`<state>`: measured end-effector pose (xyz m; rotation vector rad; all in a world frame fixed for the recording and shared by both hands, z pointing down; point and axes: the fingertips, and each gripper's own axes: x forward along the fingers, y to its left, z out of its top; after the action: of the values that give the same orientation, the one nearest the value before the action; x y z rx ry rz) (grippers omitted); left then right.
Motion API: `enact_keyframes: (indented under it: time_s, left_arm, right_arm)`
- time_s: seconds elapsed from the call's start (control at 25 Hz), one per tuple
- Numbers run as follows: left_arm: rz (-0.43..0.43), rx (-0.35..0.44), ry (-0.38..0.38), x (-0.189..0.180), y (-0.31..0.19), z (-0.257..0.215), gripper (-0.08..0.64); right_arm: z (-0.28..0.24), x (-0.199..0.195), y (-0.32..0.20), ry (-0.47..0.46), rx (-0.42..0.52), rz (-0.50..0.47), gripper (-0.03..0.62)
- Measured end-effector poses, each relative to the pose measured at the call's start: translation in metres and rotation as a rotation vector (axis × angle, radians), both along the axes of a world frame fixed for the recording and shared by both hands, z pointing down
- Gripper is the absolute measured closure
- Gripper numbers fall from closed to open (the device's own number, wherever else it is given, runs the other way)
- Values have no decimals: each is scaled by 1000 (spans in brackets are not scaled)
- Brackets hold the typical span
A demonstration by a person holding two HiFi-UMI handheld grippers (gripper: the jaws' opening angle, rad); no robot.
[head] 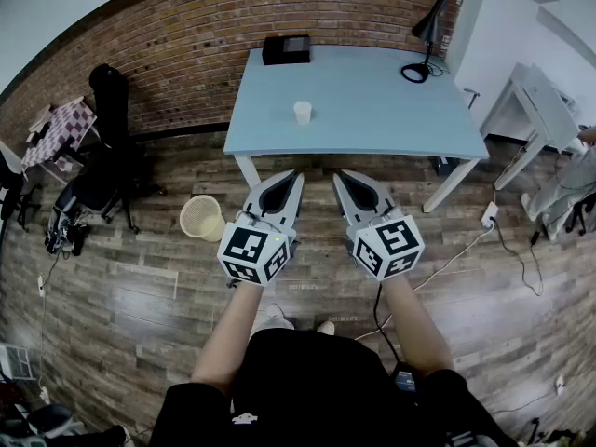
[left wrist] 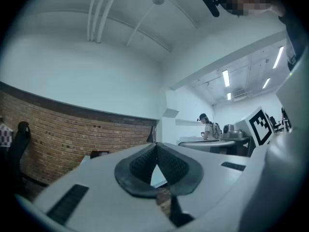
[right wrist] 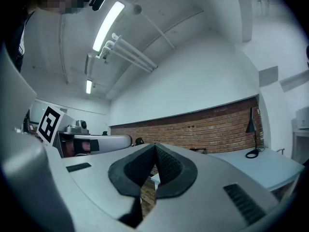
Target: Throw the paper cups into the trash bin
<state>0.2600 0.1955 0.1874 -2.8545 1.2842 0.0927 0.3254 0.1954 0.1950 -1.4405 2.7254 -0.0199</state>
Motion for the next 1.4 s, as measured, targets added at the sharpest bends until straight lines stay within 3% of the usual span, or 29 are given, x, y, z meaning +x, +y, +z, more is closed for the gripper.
enact_keyframes:
  time_s: [0.64,1.4]
  left_arm:
    - [-49,-17,-1,-15,-4,5,552]
    - [-3,-19,10,-40,-86,8,552]
  right_arm:
    - [0,-13,-8,-14,-1,-47,589]
    - [8,-50,-89,23,-20,-33,589]
